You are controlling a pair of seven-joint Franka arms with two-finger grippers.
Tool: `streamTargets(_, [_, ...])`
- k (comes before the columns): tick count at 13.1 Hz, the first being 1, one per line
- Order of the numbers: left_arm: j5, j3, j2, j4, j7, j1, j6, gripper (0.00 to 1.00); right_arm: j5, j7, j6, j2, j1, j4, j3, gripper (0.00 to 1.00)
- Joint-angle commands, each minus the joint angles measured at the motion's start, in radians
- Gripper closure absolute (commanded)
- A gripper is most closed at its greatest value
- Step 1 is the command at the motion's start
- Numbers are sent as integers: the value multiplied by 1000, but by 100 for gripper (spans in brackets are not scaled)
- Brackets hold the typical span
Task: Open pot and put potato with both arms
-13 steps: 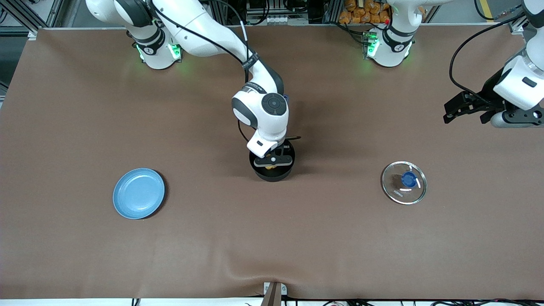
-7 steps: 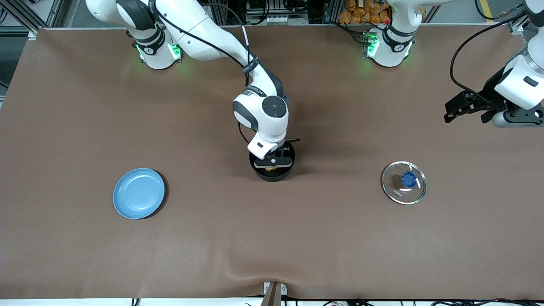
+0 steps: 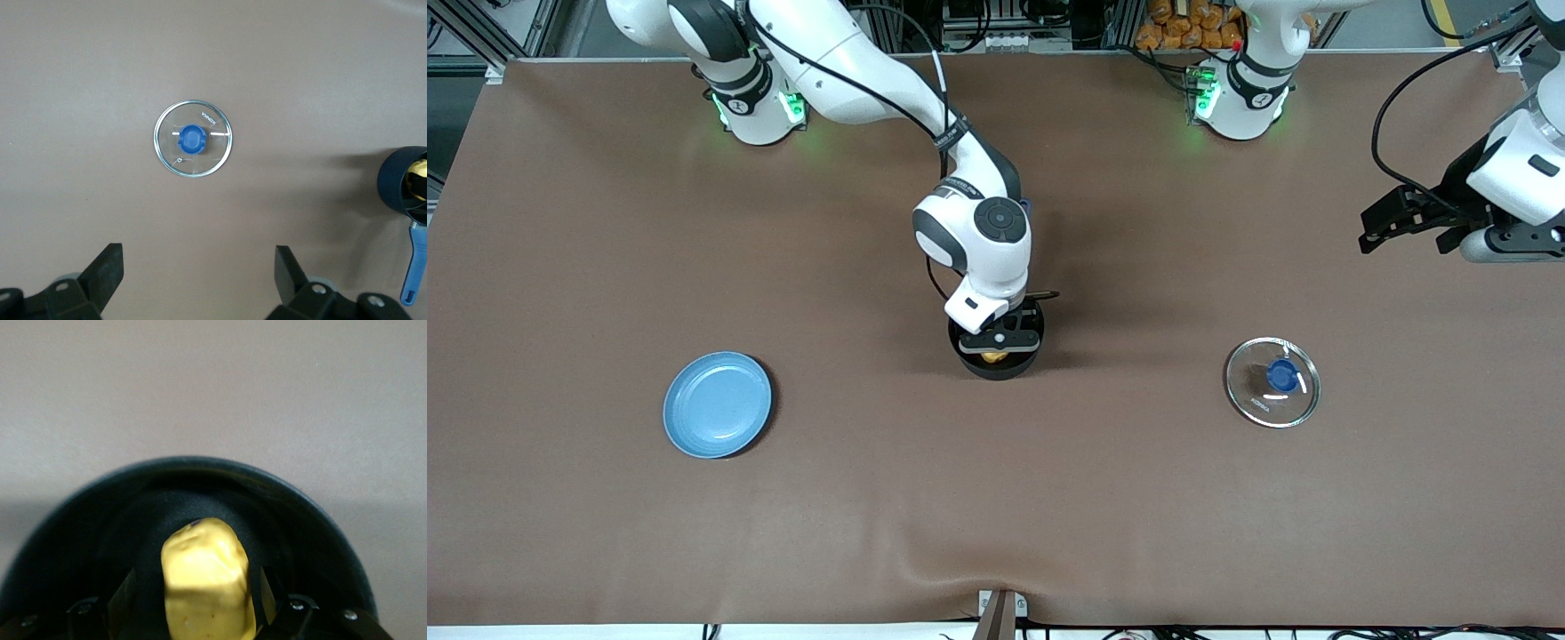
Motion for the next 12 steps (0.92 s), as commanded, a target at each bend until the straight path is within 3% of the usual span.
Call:
streamTargets(1, [-8, 6, 6, 32, -5, 6, -29, 0, -12, 12, -97, -98, -6, -9, 1, 16])
streamTargets(5, [-6, 9, 5, 32, -2, 6, -48, 0, 3, -55, -249, -277, -73, -15, 16, 17])
streamTargets(8, [-6, 8, 5, 34, -10, 4, -49, 0, 44, -202, -404, -428, -187, -22, 23, 22])
streamTargets(12, [-6, 8, 3, 35, -5, 4, -65, 0, 47, -383, -553, -590, -348, -20, 24, 18])
